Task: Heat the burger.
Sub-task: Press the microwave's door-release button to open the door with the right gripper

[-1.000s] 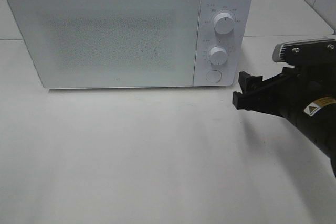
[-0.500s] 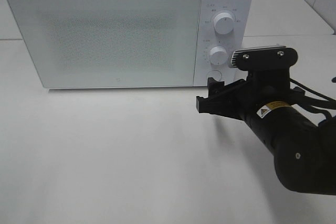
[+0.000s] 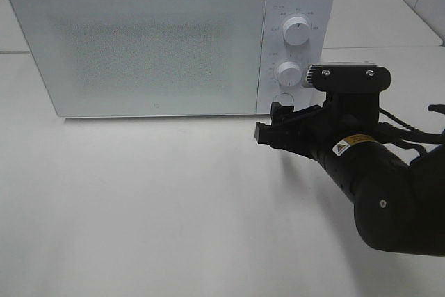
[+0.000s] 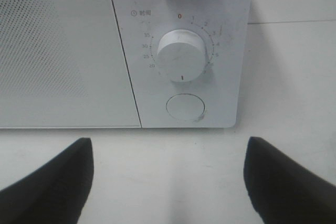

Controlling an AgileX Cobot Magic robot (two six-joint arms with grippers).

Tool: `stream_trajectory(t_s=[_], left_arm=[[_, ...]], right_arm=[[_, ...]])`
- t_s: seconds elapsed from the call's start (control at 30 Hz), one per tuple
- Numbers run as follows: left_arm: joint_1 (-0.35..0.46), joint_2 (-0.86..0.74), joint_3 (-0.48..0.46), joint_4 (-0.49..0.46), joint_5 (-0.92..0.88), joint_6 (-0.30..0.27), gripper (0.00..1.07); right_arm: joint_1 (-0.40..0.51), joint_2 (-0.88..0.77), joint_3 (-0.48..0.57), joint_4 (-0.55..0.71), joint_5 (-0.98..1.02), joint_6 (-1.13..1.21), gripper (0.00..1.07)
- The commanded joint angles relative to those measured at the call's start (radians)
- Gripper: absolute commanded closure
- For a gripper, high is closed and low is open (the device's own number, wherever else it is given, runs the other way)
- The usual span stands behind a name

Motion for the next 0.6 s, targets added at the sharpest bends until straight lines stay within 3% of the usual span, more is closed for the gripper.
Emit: stream_trajectory(t_s=[0.03, 0.1, 0.3, 0.37, 0.47, 0.53, 0.6], left_arm=[[0.003, -0.020, 0.003, -0.005, -0.011, 0.000, 0.06], [0.003, -0.020, 0.003, -0.005, -0.011, 0.000, 0.06], [0.003, -0.020, 0.003, -0.005, -0.011, 0.000, 0.06], [0.003, -0.020, 0.003, -0.005, -0.011, 0.000, 0.06], [0.003, -0.020, 0.003, -0.005, -0.011, 0.000, 0.06], [0.003, -0.020, 0.003, -0.005, -0.011, 0.000, 0.06], [0.003, -0.020, 0.003, -0.005, -0.011, 0.000, 0.06]], right_arm=[[0.004, -0.003, -0.011, 0.000, 0.005, 0.066, 0.33], [0.004, -0.003, -0.011, 0.000, 0.004, 0.275, 0.35], [0.004, -0.003, -0.011, 0.001, 0.004, 0.531, 0.41], [0.004, -0.003, -0.011, 0.003, 0.004, 0.783, 0.50], [0.004, -0.003, -0.011, 0.003, 0.004, 0.848, 0.53], [0.004, -0.003, -0.011, 0.003, 0.005, 1.056, 0.67], [0.004, -0.003, -0.011, 0.003, 0.005, 1.098, 0.71]])
